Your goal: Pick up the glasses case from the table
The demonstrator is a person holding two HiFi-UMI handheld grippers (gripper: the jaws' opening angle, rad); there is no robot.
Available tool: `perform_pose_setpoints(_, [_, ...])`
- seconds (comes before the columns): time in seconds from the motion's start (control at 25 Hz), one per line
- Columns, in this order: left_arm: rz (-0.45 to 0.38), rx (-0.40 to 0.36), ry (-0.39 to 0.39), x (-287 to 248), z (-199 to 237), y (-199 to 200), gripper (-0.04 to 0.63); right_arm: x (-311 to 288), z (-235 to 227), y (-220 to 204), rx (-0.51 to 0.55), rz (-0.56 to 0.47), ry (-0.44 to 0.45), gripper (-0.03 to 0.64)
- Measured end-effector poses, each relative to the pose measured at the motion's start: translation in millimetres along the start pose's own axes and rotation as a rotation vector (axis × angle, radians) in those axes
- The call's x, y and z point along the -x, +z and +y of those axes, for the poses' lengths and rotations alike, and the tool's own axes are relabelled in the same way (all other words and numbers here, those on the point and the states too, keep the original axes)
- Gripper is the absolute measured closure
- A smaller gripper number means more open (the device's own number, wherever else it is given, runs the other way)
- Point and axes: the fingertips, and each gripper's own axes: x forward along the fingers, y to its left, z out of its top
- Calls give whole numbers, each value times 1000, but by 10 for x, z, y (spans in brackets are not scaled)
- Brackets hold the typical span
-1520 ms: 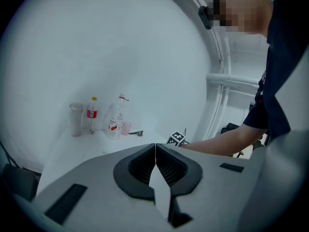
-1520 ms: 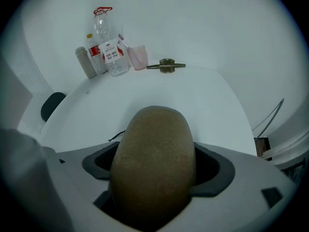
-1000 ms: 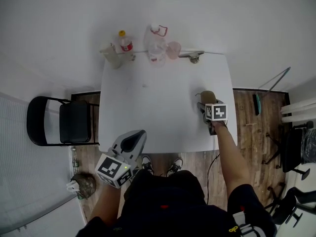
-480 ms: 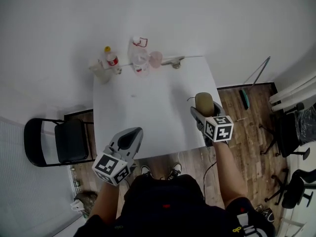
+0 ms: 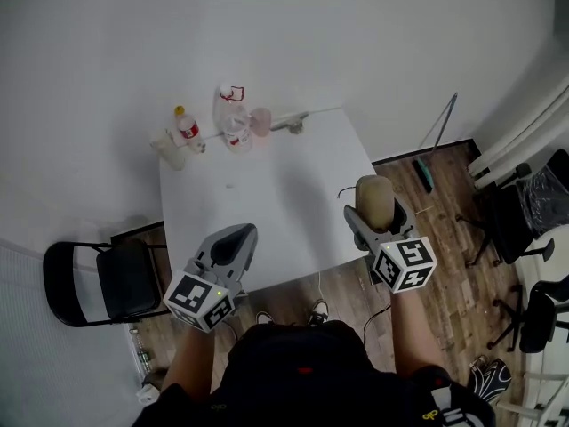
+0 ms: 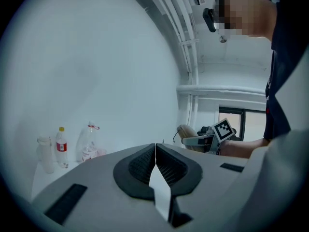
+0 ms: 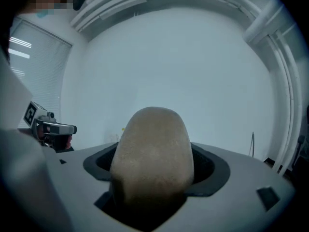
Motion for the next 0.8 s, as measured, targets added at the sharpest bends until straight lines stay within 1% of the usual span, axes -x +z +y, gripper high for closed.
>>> perform_pose_setpoints(0.12, [-18,-11,-7,18,-26,84,574,185,74,168,48,-45,-14,196])
perform_pose_setpoints(0.4, [-56,-39,2,108,-102,288,574,513,283,548,116,-137,-1,196])
perform_pose_setpoints(0.56, [-67,-50,12,143,-93,342,574,541,390,639,133,-152,21,196])
perform_pose_setpoints(0.8, [-80,-60,18,179,-128,368,574,580,446,628,134,-153,42,196])
